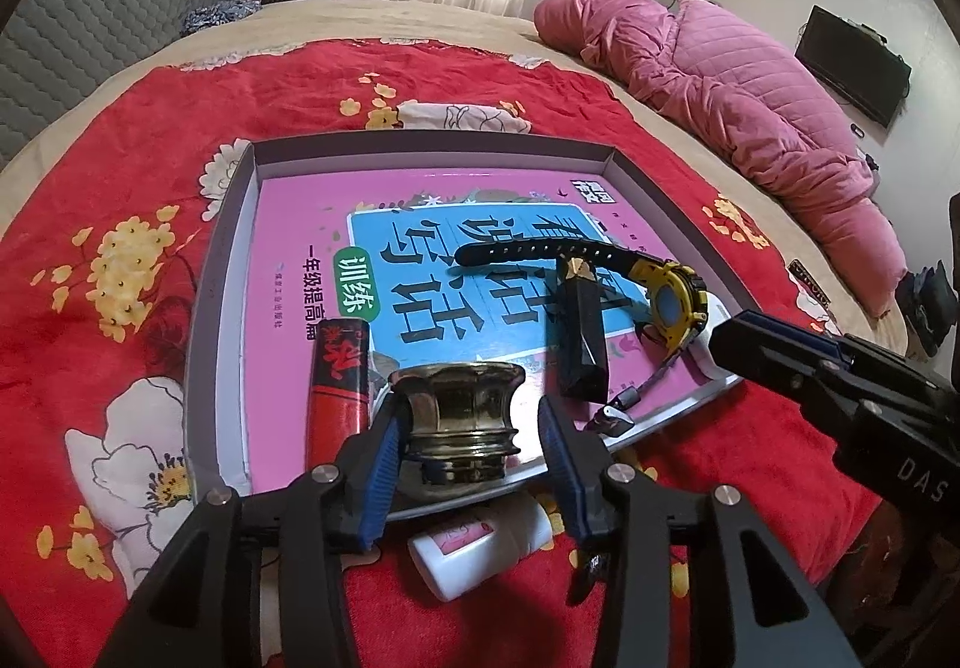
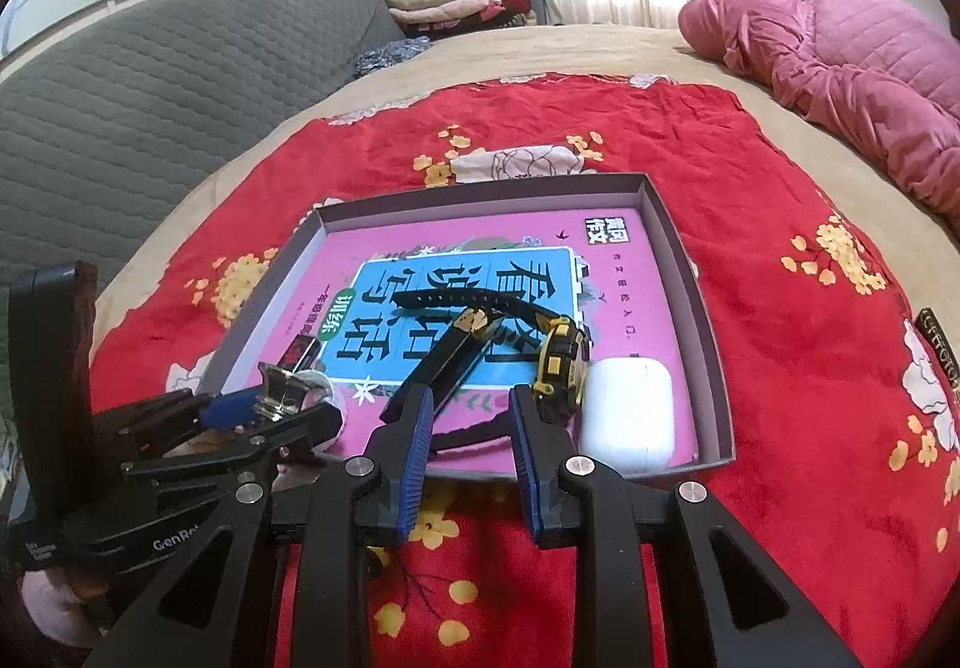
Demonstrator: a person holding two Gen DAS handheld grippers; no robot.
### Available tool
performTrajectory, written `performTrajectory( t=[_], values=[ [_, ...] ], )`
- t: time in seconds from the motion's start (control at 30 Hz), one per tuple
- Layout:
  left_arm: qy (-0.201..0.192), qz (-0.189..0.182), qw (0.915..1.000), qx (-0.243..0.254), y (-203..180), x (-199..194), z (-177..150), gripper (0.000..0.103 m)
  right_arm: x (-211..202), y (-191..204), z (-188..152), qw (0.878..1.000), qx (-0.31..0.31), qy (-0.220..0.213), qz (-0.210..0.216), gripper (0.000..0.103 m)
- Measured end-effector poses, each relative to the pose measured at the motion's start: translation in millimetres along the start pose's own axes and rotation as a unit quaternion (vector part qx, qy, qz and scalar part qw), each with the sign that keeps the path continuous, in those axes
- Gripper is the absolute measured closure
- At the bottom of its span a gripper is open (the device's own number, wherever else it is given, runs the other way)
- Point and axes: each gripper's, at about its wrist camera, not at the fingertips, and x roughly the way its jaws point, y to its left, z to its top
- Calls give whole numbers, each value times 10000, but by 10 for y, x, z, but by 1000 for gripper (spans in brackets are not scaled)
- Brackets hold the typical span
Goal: Organize rigid objects
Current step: 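Lower the gold cylinder into the box with the left tool and open it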
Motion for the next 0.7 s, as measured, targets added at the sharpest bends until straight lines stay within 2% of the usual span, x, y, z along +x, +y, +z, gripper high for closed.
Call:
performTrajectory(
  t=[0.3,0.43,0.7],
  values=[
    [-73,1,10000,26,0,-68,-22,55,-21,40,-66,9999,48,65,88,74],
    [-133,-4,9999,5,25,-124,-29,55,-55,70,-67,9999,27,36,121,68],
    [-225,74,9997,-67,51,-219,-27,55,-135,77,-59,9999,53,-14,134,67]
  ],
)
